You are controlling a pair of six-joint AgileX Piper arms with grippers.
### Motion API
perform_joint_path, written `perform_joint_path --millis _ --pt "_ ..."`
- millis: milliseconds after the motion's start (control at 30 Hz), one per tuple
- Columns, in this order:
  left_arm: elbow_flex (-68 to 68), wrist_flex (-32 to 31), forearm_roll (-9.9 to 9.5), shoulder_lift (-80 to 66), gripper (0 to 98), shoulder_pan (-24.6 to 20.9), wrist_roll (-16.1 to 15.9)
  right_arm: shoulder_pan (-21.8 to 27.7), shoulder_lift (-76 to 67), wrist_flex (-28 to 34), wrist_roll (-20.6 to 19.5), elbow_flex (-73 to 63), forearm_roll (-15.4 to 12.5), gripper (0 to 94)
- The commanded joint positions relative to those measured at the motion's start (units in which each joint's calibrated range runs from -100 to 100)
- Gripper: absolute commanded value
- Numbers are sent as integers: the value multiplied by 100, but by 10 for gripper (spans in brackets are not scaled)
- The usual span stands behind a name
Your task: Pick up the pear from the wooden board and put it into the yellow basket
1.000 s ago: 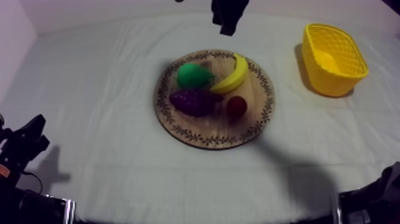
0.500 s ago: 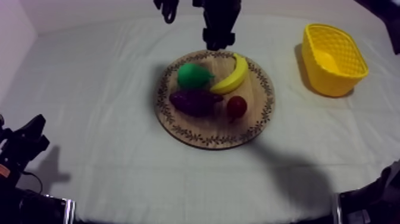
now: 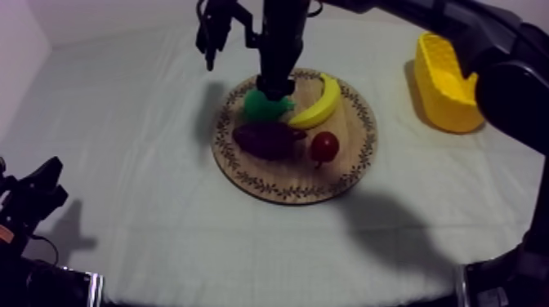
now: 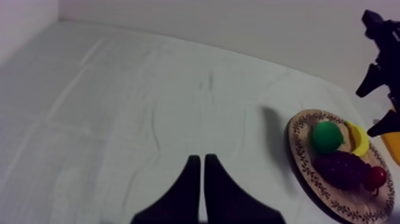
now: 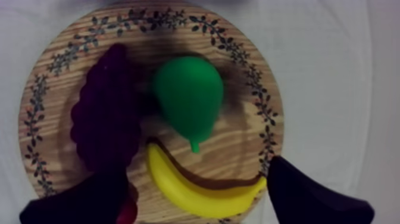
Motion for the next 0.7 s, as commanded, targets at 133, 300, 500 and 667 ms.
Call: perform_joint_path --millis 133,300,500,667 --pt "-2 0 -2 0 1 -1 0 -10 818 -108 -56 -542 42 806" --pt "-2 0 -2 0 1 -1 0 -3 1230 -257 -101 -814 104 798" --pt "-2 0 -2 0 1 -1 0 -4 1528 -361 -137 -987 139 729" --pt "-2 0 -2 0 1 -1 0 -8 1653 -433 -150 -1026 125 562"
